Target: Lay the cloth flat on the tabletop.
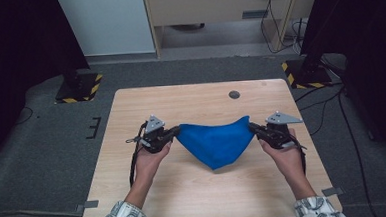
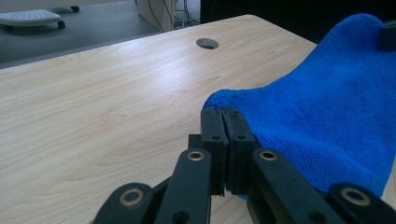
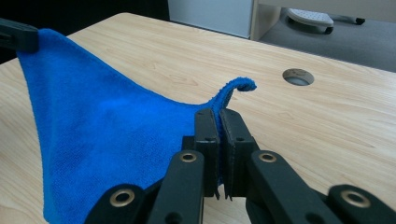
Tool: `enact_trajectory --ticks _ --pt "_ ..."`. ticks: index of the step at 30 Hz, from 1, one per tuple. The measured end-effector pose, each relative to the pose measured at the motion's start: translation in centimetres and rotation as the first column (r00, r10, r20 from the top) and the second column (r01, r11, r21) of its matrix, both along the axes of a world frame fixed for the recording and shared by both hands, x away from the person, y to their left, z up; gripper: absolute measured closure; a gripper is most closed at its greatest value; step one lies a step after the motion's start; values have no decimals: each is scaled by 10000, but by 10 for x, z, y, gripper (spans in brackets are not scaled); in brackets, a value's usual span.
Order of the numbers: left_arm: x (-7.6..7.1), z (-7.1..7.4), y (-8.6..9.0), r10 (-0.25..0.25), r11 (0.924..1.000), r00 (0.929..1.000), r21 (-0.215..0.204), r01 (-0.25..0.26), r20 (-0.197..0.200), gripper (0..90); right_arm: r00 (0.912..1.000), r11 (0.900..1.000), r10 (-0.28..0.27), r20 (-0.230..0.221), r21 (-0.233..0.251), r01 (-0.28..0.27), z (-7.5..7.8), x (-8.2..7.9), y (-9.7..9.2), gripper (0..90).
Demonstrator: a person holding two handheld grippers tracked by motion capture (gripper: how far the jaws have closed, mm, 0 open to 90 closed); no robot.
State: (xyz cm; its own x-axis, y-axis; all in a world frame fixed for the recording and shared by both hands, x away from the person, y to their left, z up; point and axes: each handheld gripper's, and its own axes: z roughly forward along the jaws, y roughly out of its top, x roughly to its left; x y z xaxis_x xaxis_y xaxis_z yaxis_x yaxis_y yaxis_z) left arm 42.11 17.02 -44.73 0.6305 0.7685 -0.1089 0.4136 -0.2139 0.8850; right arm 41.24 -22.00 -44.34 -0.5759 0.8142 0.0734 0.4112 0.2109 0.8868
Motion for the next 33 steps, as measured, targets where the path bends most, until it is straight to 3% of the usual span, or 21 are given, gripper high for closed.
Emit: enact_trajectory --ticks 15,26,33 --pt "-11 25 3 9 9998 9985 -204 3 555 883 9978 10000 -19 657 73 15 34 -10 -2 866" --pt "-15 38 8 56 9993 9965 -375 -25 830 883 9962 9998 -65 874 190 49 44 -9 -1 866" --pt "-26 49 15 91 9985 9938 -538 -31 1113 883 9931 9994 40 1170 347 -81 55 -21 1 867"
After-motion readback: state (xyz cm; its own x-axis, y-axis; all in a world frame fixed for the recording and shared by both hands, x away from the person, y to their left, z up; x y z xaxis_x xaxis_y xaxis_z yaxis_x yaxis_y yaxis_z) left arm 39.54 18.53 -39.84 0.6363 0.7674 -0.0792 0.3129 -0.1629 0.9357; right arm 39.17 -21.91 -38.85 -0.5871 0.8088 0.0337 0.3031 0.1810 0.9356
